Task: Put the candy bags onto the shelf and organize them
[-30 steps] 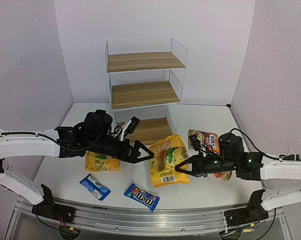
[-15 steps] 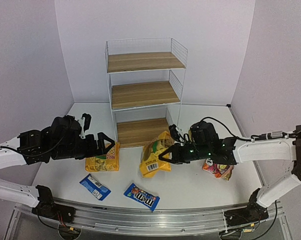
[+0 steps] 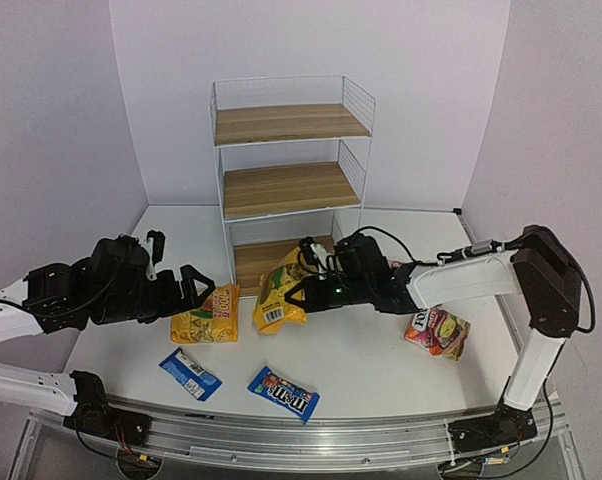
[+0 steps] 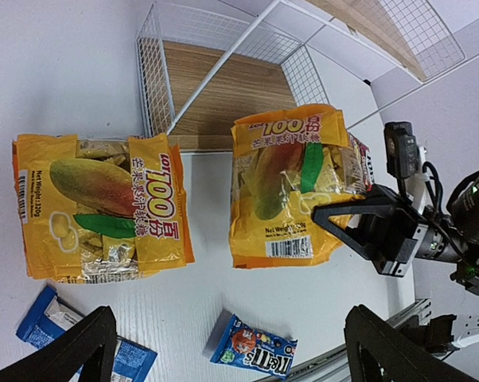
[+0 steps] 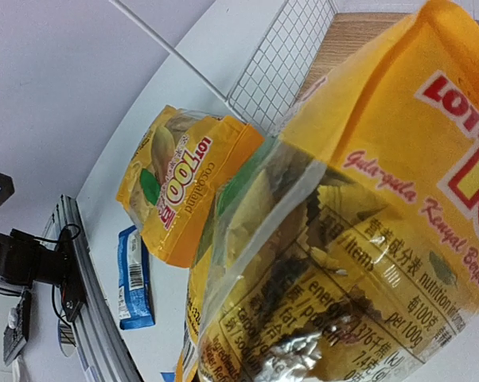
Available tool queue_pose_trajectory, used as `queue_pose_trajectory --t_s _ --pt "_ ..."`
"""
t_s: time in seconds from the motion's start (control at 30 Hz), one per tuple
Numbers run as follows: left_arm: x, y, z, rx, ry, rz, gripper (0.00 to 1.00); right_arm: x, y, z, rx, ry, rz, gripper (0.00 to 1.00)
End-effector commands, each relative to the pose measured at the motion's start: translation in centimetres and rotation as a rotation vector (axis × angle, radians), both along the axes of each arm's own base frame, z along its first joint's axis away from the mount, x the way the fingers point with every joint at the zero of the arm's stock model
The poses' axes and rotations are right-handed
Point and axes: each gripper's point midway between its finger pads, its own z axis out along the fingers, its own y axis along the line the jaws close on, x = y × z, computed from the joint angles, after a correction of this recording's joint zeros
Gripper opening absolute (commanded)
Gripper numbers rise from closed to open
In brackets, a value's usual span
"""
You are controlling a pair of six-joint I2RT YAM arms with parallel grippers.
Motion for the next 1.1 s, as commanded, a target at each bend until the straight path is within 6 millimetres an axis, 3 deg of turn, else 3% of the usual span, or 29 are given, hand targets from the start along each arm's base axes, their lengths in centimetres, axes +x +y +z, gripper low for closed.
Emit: queue_pose_trajectory --t_s 0.0,0.4,0.57,0.77,1.07 --pt "0.4 0.2 0.1 -0.006 -0.017 0.024 1.00 3.7 2.6 7.5 0.178 -0.247 0.013 0.00" --pt "0.7 -0.3 0.7 -0.023 -0.046 0.011 1.00 8.1 3.0 6.3 0.215 -0.250 -0.006 0.00" --pt "0.8 -0.7 0.5 -0.021 -0.046 0.006 1.00 9.8 2.3 4.7 0.190 -0.246 -0.035 0.00" --pt "1.0 -1.2 0.3 -0.018 -0.041 -0.002 1.00 11.1 0.6 2.3 0.148 -0.211 -0.093 0.01" --pt "1.0 -1.6 0.4 -0.023 -0.034 -0.009 1.00 12.2 -3.3 -2.0 0.041 -0.125 -0.212 0.18"
